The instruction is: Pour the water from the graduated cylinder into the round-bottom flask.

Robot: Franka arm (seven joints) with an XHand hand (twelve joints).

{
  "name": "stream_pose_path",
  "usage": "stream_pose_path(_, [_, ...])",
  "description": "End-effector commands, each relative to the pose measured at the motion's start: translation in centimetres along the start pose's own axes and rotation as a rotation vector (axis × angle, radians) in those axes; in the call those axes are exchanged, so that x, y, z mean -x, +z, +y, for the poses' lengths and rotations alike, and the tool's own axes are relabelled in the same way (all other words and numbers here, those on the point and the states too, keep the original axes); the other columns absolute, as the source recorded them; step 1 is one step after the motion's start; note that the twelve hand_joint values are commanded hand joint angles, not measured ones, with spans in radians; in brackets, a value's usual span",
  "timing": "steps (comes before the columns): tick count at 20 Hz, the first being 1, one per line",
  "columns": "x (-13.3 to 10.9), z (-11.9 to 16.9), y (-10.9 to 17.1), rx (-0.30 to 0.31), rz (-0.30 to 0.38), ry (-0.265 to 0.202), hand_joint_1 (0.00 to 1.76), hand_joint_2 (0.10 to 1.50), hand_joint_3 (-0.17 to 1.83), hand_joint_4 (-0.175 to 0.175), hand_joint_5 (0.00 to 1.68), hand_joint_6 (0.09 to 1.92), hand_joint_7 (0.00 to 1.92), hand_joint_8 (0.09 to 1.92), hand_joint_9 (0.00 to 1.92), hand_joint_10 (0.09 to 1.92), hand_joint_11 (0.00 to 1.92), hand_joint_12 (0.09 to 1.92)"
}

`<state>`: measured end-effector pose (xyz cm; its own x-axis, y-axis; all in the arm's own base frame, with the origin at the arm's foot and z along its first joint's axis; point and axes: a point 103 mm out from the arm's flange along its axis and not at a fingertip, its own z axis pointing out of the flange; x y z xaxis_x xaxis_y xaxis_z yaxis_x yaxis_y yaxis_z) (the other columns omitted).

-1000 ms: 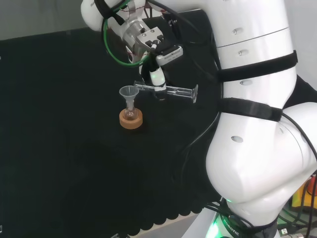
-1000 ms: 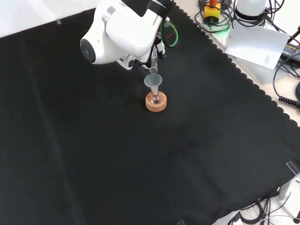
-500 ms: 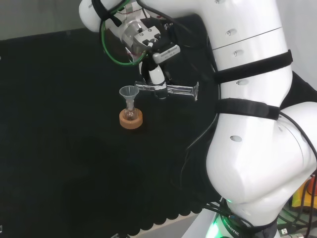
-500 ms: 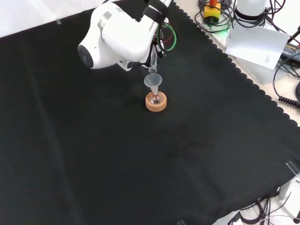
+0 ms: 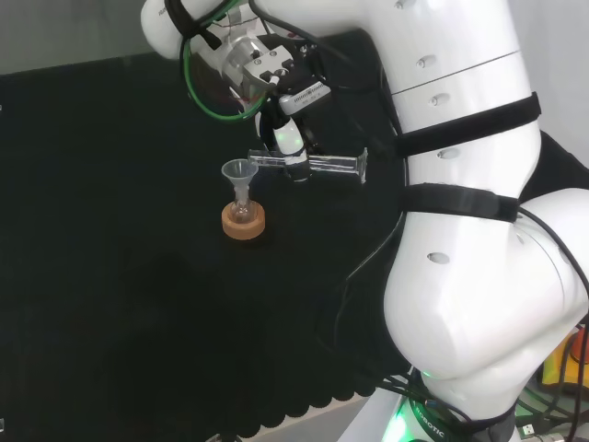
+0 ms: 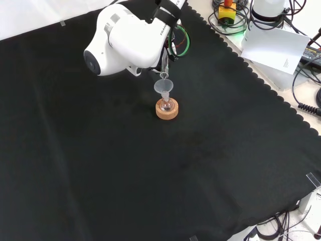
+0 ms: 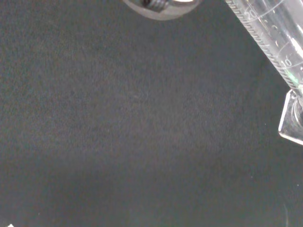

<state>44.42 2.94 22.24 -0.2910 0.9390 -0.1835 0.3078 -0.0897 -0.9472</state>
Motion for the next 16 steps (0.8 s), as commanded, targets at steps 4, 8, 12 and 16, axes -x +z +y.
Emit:
stream_pose_path(4, [0.02,-0.20,-0.16,-0.022,-0.017,0.016,1.25,1.05,0.01,0.034,1.07,0.90,1.17,0.70,1.42,0.15,1.22,0.71])
stream_pose_path(8, [0.05,-0.35,-0.29,-0.031,-0.024,0.024,1.25,1.05,0.01,0.033,1.07,0.90,1.17,0.70,1.42,0.15,1.22,0.71])
stream_pose_path(12, [-0.06,-0.55,-0.48,-0.036,-0.032,0.029,1.25,1.05,0.01,0.033,1.07,0.90,1.17,0.70,1.42,0.15,1.22,0.71])
stream_pose_path(16, [-0.08,-0.70,-0.56,-0.046,-0.037,0.035,1.25,1.05,0.01,0.033,1.07,0.90,1.17,0.70,1.42,0.15,1.22,0.71])
